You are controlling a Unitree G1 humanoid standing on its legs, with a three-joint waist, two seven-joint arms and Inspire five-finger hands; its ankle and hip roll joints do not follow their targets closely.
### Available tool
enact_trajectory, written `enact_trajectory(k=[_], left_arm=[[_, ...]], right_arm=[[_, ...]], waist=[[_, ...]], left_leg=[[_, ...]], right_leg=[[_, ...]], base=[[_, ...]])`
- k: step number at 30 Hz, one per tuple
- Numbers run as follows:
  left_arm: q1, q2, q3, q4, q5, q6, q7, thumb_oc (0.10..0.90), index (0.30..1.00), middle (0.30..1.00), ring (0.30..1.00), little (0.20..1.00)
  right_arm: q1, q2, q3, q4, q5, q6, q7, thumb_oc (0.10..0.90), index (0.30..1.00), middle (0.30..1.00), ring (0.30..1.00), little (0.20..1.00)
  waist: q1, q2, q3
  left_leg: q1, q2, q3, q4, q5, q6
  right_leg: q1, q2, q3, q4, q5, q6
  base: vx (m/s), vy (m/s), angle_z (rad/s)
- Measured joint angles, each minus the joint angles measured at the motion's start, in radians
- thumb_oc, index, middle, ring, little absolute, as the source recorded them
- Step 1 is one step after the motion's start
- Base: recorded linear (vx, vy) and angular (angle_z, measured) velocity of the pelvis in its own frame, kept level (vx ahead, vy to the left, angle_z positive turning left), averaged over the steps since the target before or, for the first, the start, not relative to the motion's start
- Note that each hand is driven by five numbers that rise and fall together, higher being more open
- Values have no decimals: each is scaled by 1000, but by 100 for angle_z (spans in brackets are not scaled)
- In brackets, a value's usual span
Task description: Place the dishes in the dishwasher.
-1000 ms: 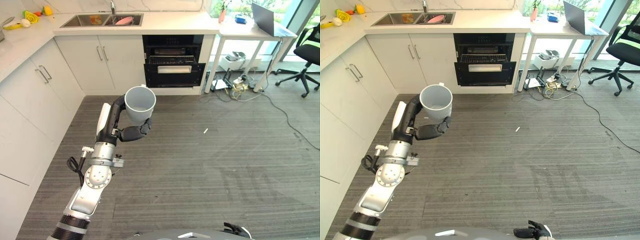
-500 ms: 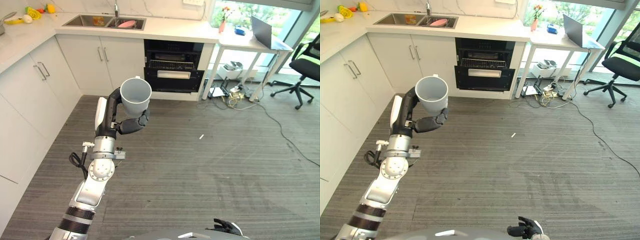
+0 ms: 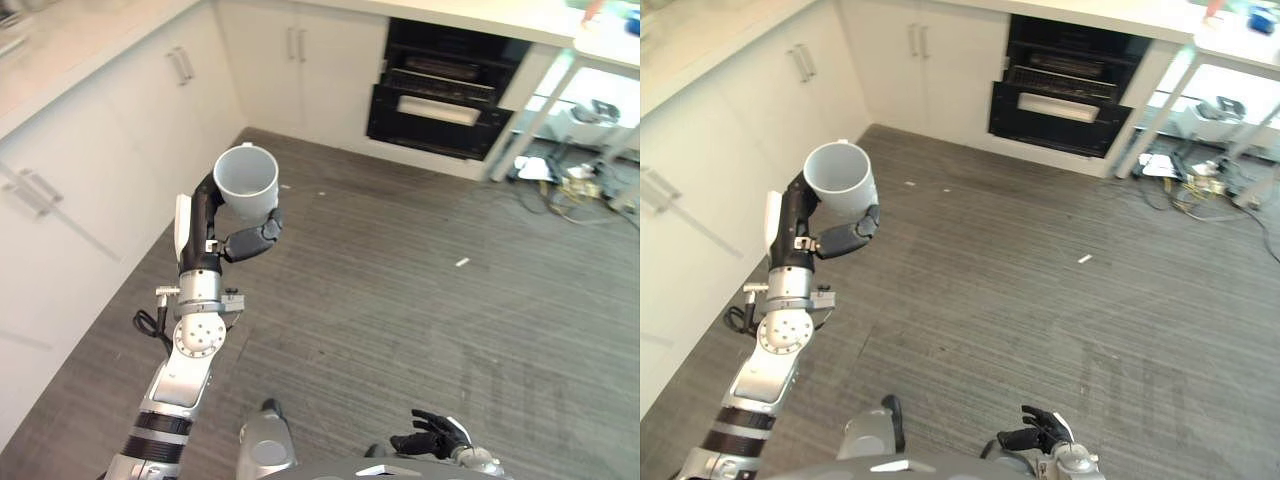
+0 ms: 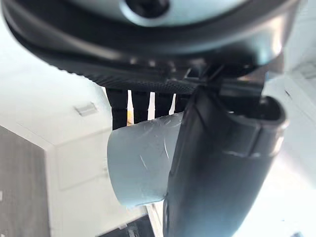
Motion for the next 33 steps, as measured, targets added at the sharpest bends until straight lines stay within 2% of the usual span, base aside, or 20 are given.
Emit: enact_trajectory(k=[1, 3, 6, 9, 11, 13, 16, 17, 18, 20, 22, 23, 24, 26, 28, 29, 30, 31, 32, 33], left_arm=[[12, -4, 6, 2, -7, 1, 3, 400, 300, 300, 300, 300], [22, -4, 6, 3, -7, 1, 1, 400, 300, 300, 300, 300], [49, -41, 36, 4, -7, 7, 1, 400, 300, 300, 300, 300], [50, -44, 35, 7, -7, 23, -17, 400, 300, 300, 300, 300], [47, -33, 37, 5, -7, 23, -19, 400, 300, 300, 300, 300], [40, -28, 26, -5, -15, 39, -18, 400, 300, 300, 300, 300], [2, 21, -5, -54, -13, 38, -43, 400, 300, 300, 300, 300], [-13, 42, -7, -76, -12, 37, -39, 400, 300, 300, 300, 300], [-25, 54, -11, -86, -11, 33, -23, 400, 300, 300, 300, 300], [-38, 46, -2, -65, -8, 29, -2, 400, 300, 300, 300, 300], [-36, 43, -33, -32, -2, 29, -30, 400, 300, 300, 300, 300], [-20, 26, -48, -38, -3, 26, -34, 400, 300, 300, 300, 300], [-14, 6, -51, -39, -3, -1, -40, 400, 300, 300, 300, 300], [5, -10, -54, -28, 7, -5, -47, 400, 300, 300, 300, 300], [49, -22, -88, 37, 2, 45, -63, 400, 300, 300, 300, 300], [58, -47, -97, 75, 2, 51, -64, 400, 300, 300, 300, 300], [51, -63, -100, 81, 0, 52, -70, 400, 300, 300, 300, 300], [38, -59, -100, 73, -7, 45, -72, 400, 300, 300, 300, 300], [13, -66, -101, 70, -7, 40, -73, 400, 300, 300, 300, 300], [2, -60, -98, 70, -11, 38, -74, 400, 300, 300, 300, 300]], right_arm=[[-7, 4, -39, 29, 1, 0, -4, 800, 900, 900, 900, 900], [-11, 1, -58, 51, 2, 5, -10, 800, 900, 900, 900, 900], [-18, -15, -65, 90, 1, 1, -21, 800, 900, 900, 900, 900], [-8, -29, -26, 112, -8, 10, -22, 800, 900, 900, 900, 900], [42, -18, -20, 130, -21, 12, -23, 800, 900, 900, 900, 900], [57, -22, -69, 117, 0, 11, -28, 800, 900, 900, 900, 900], [111, -54, -66, 43, 1, 3, -45, 800, 900, 900, 900, 900], [110, -54, -69, 42, 4, 2, -48, 800, 900, 900, 900, 900], [100, -52, -71, 22, 4, 2, -50, 800, 900, 900, 900, 900], [38, -72, -76, -15, 1, 8, -49, 800, 900, 900, 900, 900], [34, -65, -66, -31, 3, 4, -46, 800, 900, 900, 900, 900], [45, -74, -46, -64, 6, 6, -42, 800, 900, 900, 900, 900], [49, -79, -2, -79, 5, 4, -43, 800, 900, 900, 900, 900], [59, -59, -2, -43, 1, 2, -22, 800, 900, 900, 900, 900], [101, -10, -79, 33, 14, 0, -25, 800, 900, 900, 900, 900], [119, -2, -79, 62, 23, 9, -18, 800, 900, 900, 900, 900], [107, 4, -93, 101, 23, 20, 1, 800, 900, 900, 900, 900], [106, 8, -102, 102, 23, 27, 17, 800, 900, 900, 900, 900], [99, 5, -144, 108, 23, 30, 24, 800, 900, 900, 900, 900], [78, -1, -157, 120, 35, 36, 19, 800, 900, 900, 900, 900]], waist=[[1, 10, 9], [1, 20, 15], [8, 40, 10], [17, 33, 1], [21, -16, -41], [6, -32, -55], [-48, -39, -78], [-62, -34, -76], [-76, -31, -76], [-124, 65, -30], [-158, 91, -29], [-190, 107, -36], [-216, 113, -64], [-225, 63, -77], [-217, 59, -73], [-204, 63, -87], [-179, 59, -90], [-171, 36, -96], [-184, 20, -90], [-185, 1, -80]], left_leg=[[-42, 103, 202, -57, -55, 60], [-45, 122, 204, -155, -80, 78], [-13, 130, 81, -447, -102, 75], [16, 121, 74, -334, -93, 86], [65, 60, 92, -236, -62, 143], [98, -1, 105, -160, -173, 181], [209, -113, 161, -201, -251, 285], [232, -122, 139, -204, -296, 280], [252, -143, 114, -226, -328, 272], [372, -129, 94, -321, -316, 272], [462, -151, 80, -367, -311, 242], [491, -145, 65, -396, -365, 248], [492, -154, 24, -410, -396, 226], [583, -182, -14, -443, -407, 133], [648, -124, -7, -289, -400, 111], [625, -72, -25, -163, -334, 83], [542, -28, -44, 4, -200, 86], [443, 5, -59, 157, -33, 32], [320, 65, -38, 362, 9, -23], [282, 99, 33, 430, -24, -21]], right_leg=[[11, 54, -38, -32, -21, 13], [17, 85, -34, -32, -26, 15], [16, 141, 10, -26, -44, 15], [87, 135, 31, -37, -62, 33], [137, 62, 37, 13, -107, 95], [9, -85, 63, 387, -114, 128], [-123, -235, 167, 757, 246, 194], [-182, -249, 215, 858, 312, 216], [-270, -230, 281, 980, 274, 237], [-476, -39, 370, 1074, 71, 194], [-611, -10, 322, 973, 25, 139], [-660, 11, 279, 842, -8, 118], [-675, 19, 251, 505, -52, 72], [-663, 14, 273, 186, 0, 52], [-599, 14, 258, 315, 197, -97], [-553, 27, 240, 331, 197, -108], [-503, 44, 234, 281, 190, -123], [-477, 27, 227, 245, 211, -135], [-438, 30, 211, 212, 187, -147], [-383, 39, 216, 179, 174, -143]], base=[[459, 200, 72], [409, 240, 44], [624, 249, -18], [483, 134, -32], [469, 301, -26], [387, 301, -10], [583, 362, 61], [610, 278, 55], [316, 108, 60], [427, 22, 54], [819, -130, 74], [581, -139, 99], [314, -87, 106], [341, -146, 95], [336, -250, 51], [336, -310, -1], [344, -311, -5], [380, -212, 9], [342, -123, 11], [333, -61, 16]])
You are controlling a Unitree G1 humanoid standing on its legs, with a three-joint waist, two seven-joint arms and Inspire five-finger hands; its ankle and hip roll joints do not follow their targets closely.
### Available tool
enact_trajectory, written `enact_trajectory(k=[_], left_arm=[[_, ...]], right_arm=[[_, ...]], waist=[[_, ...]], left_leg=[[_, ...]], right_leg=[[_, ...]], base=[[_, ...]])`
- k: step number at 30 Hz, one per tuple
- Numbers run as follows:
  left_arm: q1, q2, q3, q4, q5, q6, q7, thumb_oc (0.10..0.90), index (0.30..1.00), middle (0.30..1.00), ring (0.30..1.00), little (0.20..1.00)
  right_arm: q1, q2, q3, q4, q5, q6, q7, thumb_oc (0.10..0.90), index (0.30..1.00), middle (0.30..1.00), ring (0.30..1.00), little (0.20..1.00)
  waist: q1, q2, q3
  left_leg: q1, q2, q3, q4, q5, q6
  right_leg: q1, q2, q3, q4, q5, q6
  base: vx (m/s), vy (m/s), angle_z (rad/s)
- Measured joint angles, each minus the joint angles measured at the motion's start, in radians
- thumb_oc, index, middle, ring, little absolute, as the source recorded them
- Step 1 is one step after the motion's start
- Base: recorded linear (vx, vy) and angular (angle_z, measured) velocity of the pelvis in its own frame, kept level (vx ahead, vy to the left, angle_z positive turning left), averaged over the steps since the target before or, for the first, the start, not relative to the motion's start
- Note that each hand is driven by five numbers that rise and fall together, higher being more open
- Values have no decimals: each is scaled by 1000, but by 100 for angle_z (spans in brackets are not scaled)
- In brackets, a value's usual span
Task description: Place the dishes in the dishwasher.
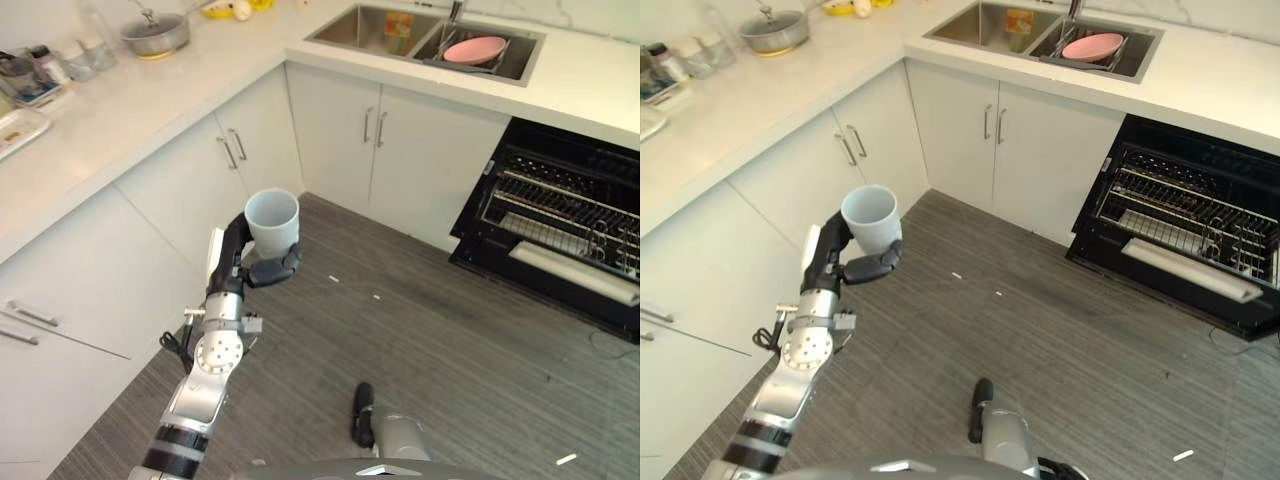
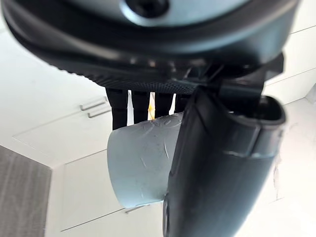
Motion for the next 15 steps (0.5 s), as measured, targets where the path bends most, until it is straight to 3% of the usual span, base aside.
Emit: enact_trajectory(k=[1, 2, 4, 5, 6, 7, 8, 9, 10, 11, 12, 13, 14, 15], left_arm=[[-9, 25, -2, 0, -4, 0, -10, 400, 300, 300, 300, 300], [-21, 47, -11, -2, -4, -4, -16, 400, 300, 300, 300, 300], [-26, 71, -9, -5, -4, -24, -17, 400, 300, 300, 300, 300], [-25, 70, -1, -5, -5, -24, -17, 400, 300, 300, 300, 300], [-25, 70, -1, -5, -5, -24, -17, 400, 300, 300, 300, 300], [-17, 71, 14, -1, -5, -21, -16, 400, 300, 300, 300, 300], [-5, 72, 35, 2, -5, -19, -14, 400, 300, 300, 300, 300], [-1, 73, 40, 4, -4, -15, -10, 400, 300, 300, 300, 300], [2, 74, 45, 5, -4, -12, -9, 400, 300, 300, 300, 300], [2, 67, 45, 7, -4, -8, -11, 400, 300, 300, 300, 300], [3, 65, 30, 6, -4, -6, -11, 400, 300, 300, 300, 300], [3, 68, 0, 3, -3, -7, -11, 400, 300, 300, 300, 300], [-18, 76, -34, 3, -3, -8, -17, 400, 300, 300, 300, 300], [-18, 76, -34, 3, -3, -8, -17, 400, 300, 300, 300, 300]], right_arm=[[-9, -6, 0, 4, 12, 4, -8, 800, 900, 900, 900, 900], [-9, -9, 0, 8, 24, -2, -15, 800, 900, 900, 900, 900], [-28, -14, -13, 4, 59, -12, -31, 800, 900, 900, 900, 900], [-40, -25, -10, -9, 67, -17, -38, 800, 900, 900, 900, 900], [-40, -25, -10, -9, 67, -17, -38, 800, 900, 900, 900, 900], [-61, -35, 17, -16, 67, -22, -43, 800, 900, 900, 900, 900], [-87, -38, 58, -24, 66, -23, -45, 800, 900, 900, 900, 900], [-110, -34, 95, -48, 63, -24, -46, 800, 900, 900, 900, 900], [-124, -27, 119, -57, 62, -23, -47, 800, 900, 900, 900, 900], [-122, -27, 125, -81, 62, -28, -44, 800, 900, 900, 900, 900], [-94, -31, 137, -127, 61, -44, -38, 800, 900, 900, 900, 900], [-60, -43, 154, -159, 60, -58, -39, 800, 900, 900, 900, 900], [-34, -31, 163, -184, 49, -61, -47, 800, 900, 900, 900, 900], [-34, -31, 163, -184, 49, -61, -47, 800, 900, 900, 900, 900]], waist=[[-24, -29, 7], [-36, -51, 2], [-30, -73, -5], [-18, -67, -6], [-18, -67, -6], [-16, -59, -7], [-6, -61, -10], [18, -63, -11], [40, -64, -10], [62, -57, -9], [37, -33, -21], [14, -2, -45], [-26, -15, -68], [-26, -15, -68]], left_leg=[[-21, 34, 104, -1, -43, 8], [-49, 54, 164, -27, -72, 7], [-112, 17, 172, -235, -129, 32], [-124, -18, 139, -428, -139, 56], [-124, -18, 139, -428, -139, 56], [-129, -57, 73, -606, -139, 62], [-134, -105, -67, -760, -148, 86], [-151, -179, -325, -855, -150, 104], [-169, -220, -507, -866, -148, 109], [-162, -246, -603, -886, -135, 112], [-192, -236, -453, -828, -39, 179], [-208, -220, -344, -751, 15, 218], [-189, -244, -310, -765, -37, 225], [-189, -244, -310, -765, -37, 225]], right_leg=[[84, 14, -5, -50, -25, 1], [147, 39, -10, -107, -28, 5], [244, 100, 38, -223, -24, 16], [284, 138, 80, -265, -18, 20], [284, 138, 80, -265, -18, 20], [320, 177, 137, -282, -18, 19], [357, 193, 202, -306, -20, 21], [391, 210, 312, -315, -28, 33], [417, 210, 377, -317, -39, 48], [449, 212, 416, -315, -57, 73], [507, 217, 375, -318, -107, 112], [541, 231, 353, -308, -149, 123], [528, 211, 331, -258, -171, 126], [528, 211, 331, -258, -171, 126]], base=[[299, 30, -7], [335, 110, -17], [358, 233, -80], [254, 215, -83], [279, 186, -99], [415, 129, -112], [537, 141, -195], [495, 111, -222], [301, 88, -235], [250, 140, -220], [190, 184, -179], [153, 221, -98], [82, 157, -30], [124, 166, 4]])
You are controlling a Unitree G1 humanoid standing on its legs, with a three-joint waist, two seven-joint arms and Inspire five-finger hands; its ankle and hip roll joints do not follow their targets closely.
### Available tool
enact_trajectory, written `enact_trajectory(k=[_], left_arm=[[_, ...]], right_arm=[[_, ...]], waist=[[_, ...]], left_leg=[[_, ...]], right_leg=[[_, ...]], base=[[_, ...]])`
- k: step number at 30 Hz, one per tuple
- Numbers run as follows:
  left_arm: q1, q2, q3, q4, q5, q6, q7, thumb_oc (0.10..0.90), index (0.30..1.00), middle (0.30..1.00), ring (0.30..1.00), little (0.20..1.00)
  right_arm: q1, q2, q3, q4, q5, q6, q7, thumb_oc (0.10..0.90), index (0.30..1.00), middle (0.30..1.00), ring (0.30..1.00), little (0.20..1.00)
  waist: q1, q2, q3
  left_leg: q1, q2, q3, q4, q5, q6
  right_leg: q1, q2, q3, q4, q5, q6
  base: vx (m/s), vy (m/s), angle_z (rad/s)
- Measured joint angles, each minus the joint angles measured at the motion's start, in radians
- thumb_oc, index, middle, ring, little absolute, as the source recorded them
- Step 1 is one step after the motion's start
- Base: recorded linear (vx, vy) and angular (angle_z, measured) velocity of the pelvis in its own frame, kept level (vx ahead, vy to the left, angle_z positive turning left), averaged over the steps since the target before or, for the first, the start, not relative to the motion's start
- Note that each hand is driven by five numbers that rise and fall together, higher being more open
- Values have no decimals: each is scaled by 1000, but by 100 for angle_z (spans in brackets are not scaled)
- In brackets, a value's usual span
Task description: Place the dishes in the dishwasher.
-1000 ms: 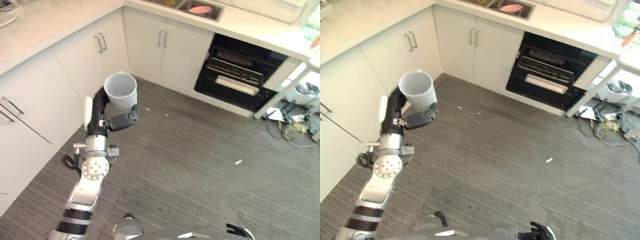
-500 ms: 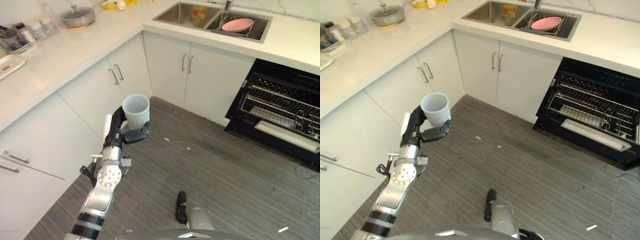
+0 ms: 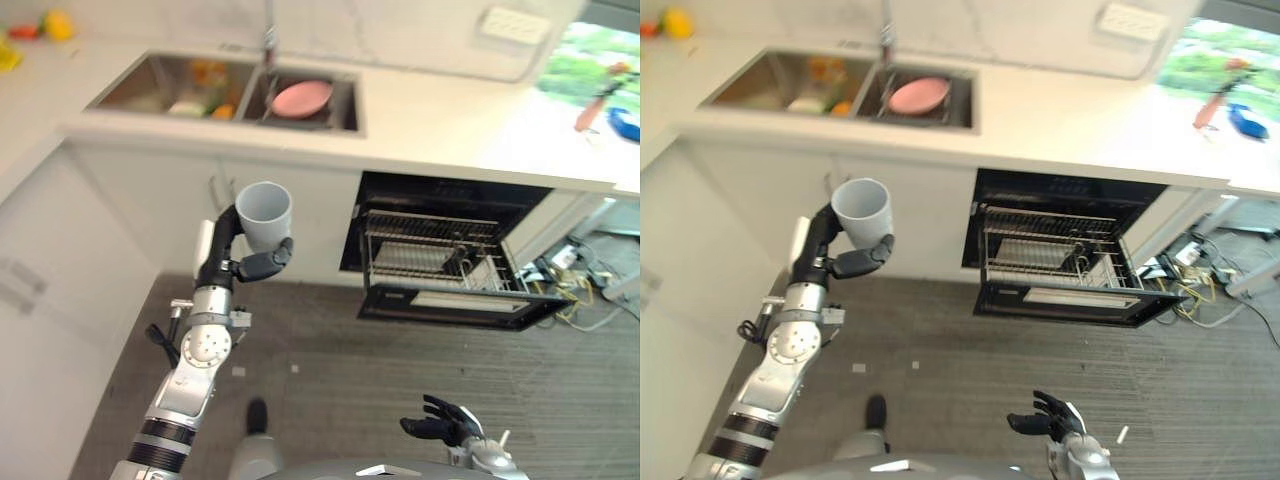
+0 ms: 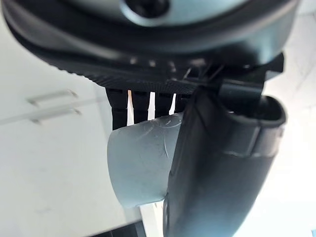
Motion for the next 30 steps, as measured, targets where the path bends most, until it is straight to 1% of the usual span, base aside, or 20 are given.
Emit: enact_trajectory(k=[1, 3, 4, 5, 7, 8, 9, 10, 11, 12, 13, 15, 16, 17, 19, 21, 23, 25, 27, 30], left_arm=[[-36, 1, -38, -5, 0, 0, -4, 400, 300, 300, 300, 300], [-75, 17, -72, -6, 1, -1, -19, 400, 300, 300, 300, 300], [-81, 15, -72, -6, 2, -3, -11, 400, 300, 300, 300, 300], [-92, 21, -60, -5, 3, -5, -7, 400, 300, 300, 300, 300], [-119, 25, -49, 3, 16, -4, -13, 400, 300, 300, 300, 300], [-123, 35, -46, 4, 21, -5, -13, 400, 300, 300, 300, 300], [-123, 35, -46, 4, 21, -5, -13, 400, 300, 300, 300, 300], [-119, 30, -54, 5, 21, -4, -18, 400, 300, 300, 300, 300], [-100, 39, -51, -7, 22, -5, -22, 400, 300, 300, 300, 300], [-100, 39, -51, -7, 22, -5, -22, 400, 300, 300, 300, 300], [-61, 53, -1, -22, 22, 10, -30, 400, 300, 300, 300, 300], [-59, 32, -2, -26, 23, 16, -41, 400, 300, 300, 300, 300], [-45, 24, 1, -44, 24, 10, -41, 400, 300, 300, 300, 300], [-34, 24, 8, -45, 33, 9, -34, 400, 300, 300, 300, 300], [-3, 23, 41, -40, 51, 11, -16, 400, 300, 300, 300, 300], [-5, 22, 60, -43, 66, 10, -14, 400, 300, 300, 300, 300], [-18, 16, 65, -44, 97, 9, -12, 400, 300, 300, 300, 300], [-20, 7, 61, -44, 107, 7, -12, 400, 300, 300, 300, 300], [-19, 1, 62, -45, 141, 6, -11, 400, 300, 300, 300, 300], [-19, 2, 77, -43, 176, 5, -5, 400, 300, 300, 300, 300]], right_arm=[[5, 6, -1, 3, -7, 7, -2, 800, 900, 900, 900, 900], [21, 25, -3, 14, -10, 20, -3, 800, 900, 900, 900, 900], [28, 19, -1, -4, -17, 20, -7, 800, 900, 900, 900, 900], [13, 16, -2, -25, -26, 20, -14, 800, 900, 900, 900, 900], [3, 25, 3, -62, -30, 19, -17, 800, 900, 900, 900, 900], [-14, 34, 7, -61, -54, 20, -13, 800, 900, 900, 900, 900], [-14, 34, 7, -61, -54, 20, -13, 800, 900, 900, 900, 900], [-20, 34, 3, -61, -72, 21, -12, 800, 900, 900, 900, 900], [-54, 7, 11, -61, -107, 22, -17, 800, 900, 900, 900, 900], [-54, 7, 11, -61, -107, 22, -17, 800, 900, 900, 900, 900], [-103, 0, 16, -38, -125, 25, -18, 800, 900, 900, 900, 900], [-76, -5, 3, -50, -125, 26, -25, 800, 900, 900, 900, 900], [-51, -5, -6, -51, -123, 30, -35, 800, 900, 900, 900, 900], [-30, -6, -20, -69, -122, 31, -35, 800, 900, 900, 900, 900], [3, -31, 6, -187, -126, 35, -31, 800, 900, 900, 900, 900], [35, -60, 9, -316, -127, 26, -17, 800, 900, 900, 900, 900], [38, -76, -17, -388, -121, -3, -14, 800, 900, 900, 900, 900], [51, -88, -48, -440, -118, 2, -7, 800, 900, 900, 900, 900], [88, -179, -111, -609, -100, -4, -4, 800, 900, 900, 900, 900], [101, -221, -212, -740, -68, -30, -12, 800, 900, 900, 900, 900]], waist=[[-24, 17, -1], [-54, 33, 3], [-72, 50, -15], [-55, 67, -9], [-69, 86, 3], [-53, 62, 8], [-53, 62, 8], [-39, 61, 8], [-6, 97, 29], [-6, 97, 29], [56, 97, 44], [43, 101, 43], [49, 102, 43], [53, 99, 42], [55, 105, 32], [66, 114, 25], [52, 110, 18], [45, 110, 14], [31, 111, 6], [23, 121, -7]], left_leg=[[24, -2, 1, -55, 0, 9], [89, -25, 32, -116, -27, 76], [116, -58, 75, -116, -59, 116], [119, -65, 110, -116, -64, 123], [121, -71, 117, -116, -65, 123], [136, -84, 171, -116, -68, 121], [136, -84, 171, -116, -68, 121], [151, -78, 207, -116, -79, 112], [179, -36, 299, -115, -132, 39], [179, -36, 299, -115, -132, 39], [188, -13, 414, -98, -182, 32], [189, -13, 399, -86, -191, 29], [199, -14, 401, -87, -190, 25], [208, -14, 414, -79, -180, 7], [220, -3, 448, -55, -190, -9], [220, 13, 466, -48, -192, -12], [227, 18, 459, -48, -191, -13], [233, 20, 460, -47, -191, -13], [276, 29, 460, -50, -192, -13], [278, 38, 460, -50, -196, -20]], right_leg=[[-53, -6, -4, 96, -9, 15], [-156, -53, -13, 319, -99, 134], [-216, -146, 1, 334, -127, 142], [-285, -190, 21, 356, -116, 162], [-361, -248, 15, 256, -59, 202], [-398, -294, -71, 222, 77, 199], [-398, -294, -71, 222, 77, 199], [-404, -294, -152, 222, 91, 180], [-440, -258, -391, 196, 167, 85], [-440, -258, -391, 196, 167, 85], [-443, -299, -741, 207, 143, 71], [-443, -325, -726, 253, 112, 82], [-444, -348, -730, 287, 93, 106], [-463, -352, -708, 322, 67, 108], [-462, -321, -660, 290, 69, 48], [-461, -292, -645, 240, 92, 26], [-459, -270, -628, 223, 112, -14], [-455, -264, -615, 216, 111, -13], [-406, -244, -609, 182, 113, -13], [-403, -232, -608, 175, 111, -10]], base=[[103, 158, -15], [130, 293, -61], [66, 263, -132], [-18, 189, -145], [-79, 194, -95], [-59, 124, -56], [-58, 160, -72], [37, 214, -117], [37, 214, -117], [28, 126, -231], [-44, -3, -147], [-23, -45, -46], [38, -81, 24], [5, -91, -14], [-36, -104, -56], [-4, -41, -66], [36, -33, -42], [22, -35, -21], [37, -76, -16], [14, -38, 1]])
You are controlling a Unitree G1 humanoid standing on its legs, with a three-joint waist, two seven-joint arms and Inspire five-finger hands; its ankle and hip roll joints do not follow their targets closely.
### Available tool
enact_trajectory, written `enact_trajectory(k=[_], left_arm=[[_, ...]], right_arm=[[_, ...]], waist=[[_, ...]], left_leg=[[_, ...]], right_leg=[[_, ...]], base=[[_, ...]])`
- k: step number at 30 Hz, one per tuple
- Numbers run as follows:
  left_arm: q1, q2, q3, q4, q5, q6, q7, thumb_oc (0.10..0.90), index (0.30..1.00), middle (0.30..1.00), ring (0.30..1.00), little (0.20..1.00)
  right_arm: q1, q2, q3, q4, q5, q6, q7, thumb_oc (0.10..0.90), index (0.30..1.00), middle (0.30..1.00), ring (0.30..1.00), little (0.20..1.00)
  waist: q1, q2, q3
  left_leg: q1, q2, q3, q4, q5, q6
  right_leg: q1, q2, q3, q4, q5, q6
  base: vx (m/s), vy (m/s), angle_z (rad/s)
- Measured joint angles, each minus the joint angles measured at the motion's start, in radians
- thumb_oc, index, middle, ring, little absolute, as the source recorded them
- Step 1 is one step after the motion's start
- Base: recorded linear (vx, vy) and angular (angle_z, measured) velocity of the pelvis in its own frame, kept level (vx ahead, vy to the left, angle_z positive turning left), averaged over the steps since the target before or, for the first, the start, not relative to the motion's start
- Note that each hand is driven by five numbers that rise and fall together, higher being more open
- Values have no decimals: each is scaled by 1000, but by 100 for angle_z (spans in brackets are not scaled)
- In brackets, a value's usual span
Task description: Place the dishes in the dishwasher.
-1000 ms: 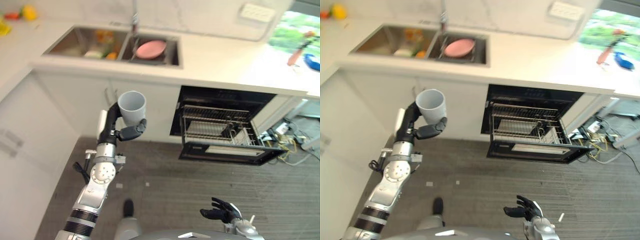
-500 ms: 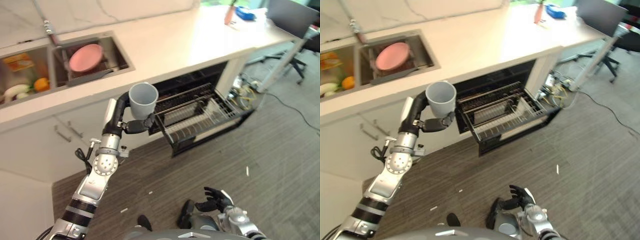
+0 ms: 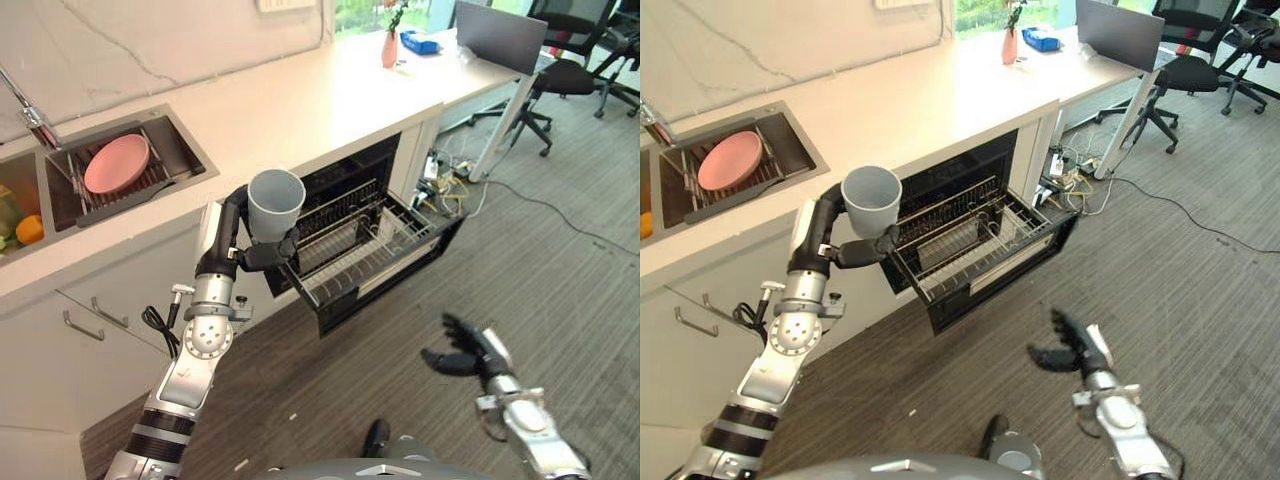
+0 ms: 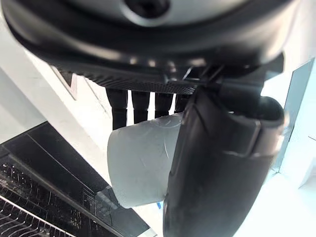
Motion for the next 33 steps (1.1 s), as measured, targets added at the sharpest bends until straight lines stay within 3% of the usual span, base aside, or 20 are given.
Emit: enact_trajectory(k=[3, 8, 12, 17, 21, 33], left_arm=[[-1, 0, 5, 1, 19, 1, 7, 400, 300, 300, 300, 300], [-12, 16, 11, 0, 71, 2, 7, 400, 300, 300, 300, 300], [-56, 34, 11, 0, 103, 2, 9, 400, 300, 300, 300, 300], [-241, 31, -104, 13, 118, 3, 28, 400, 300, 300, 300, 300], [-283, 30, -185, 14, 120, -28, 23, 400, 300, 300, 300, 300], [-283, 17, -222, 39, 159, -26, 23, 400, 300, 300, 300, 300]], right_arm=[[-24, -25, -32, -68, 36, -7, -13, 800, 900, 900, 900, 900], [-56, -58, -22, -392, 48, -16, 25, 800, 900, 900, 900, 900], [-134, -59, -7, -504, 55, -36, 36, 800, 900, 900, 900, 900], [-347, 19, 121, -525, 122, -64, 23, 800, 900, 900, 900, 900], [-369, 28, 214, -559, 126, -71, 44, 800, 900, 900, 900, 900], [-366, 30, 215, -547, 102, -71, -16, 800, 900, 900, 900, 900]], waist=[[-4, 10, -7], [-18, 37, -23], [-18, 37, -24], [-19, 41, -27], [-24, 44, -29], [-53, 64, -31]], left_leg=[[0, 2, 1, -1, 0, 0], [13, 13, 8, -9, -11, -16], [20, 14, 22, -9, -10, -24], [23, 10, 32, -6, -10, -24], [37, 9, 58, -10, -10, -24], [57, 9, 63, -17, -10, -24]], right_leg=[[0, 5, 2, -6, 4, -4], [12, 28, 15, -32, 17, -3], [10, 31, 29, -32, 21, 1], [11, 33, 39, -42, 36, -2], [17, 46, 62, -66, 51, -17], [48, 68, 80, -126, 79, -21]], base=[[12, -7, -5], [28, -12, -7], [-4, -11, -12], [-6, -8, -7], [-4, -4, -19], [-1, -5, -6]])
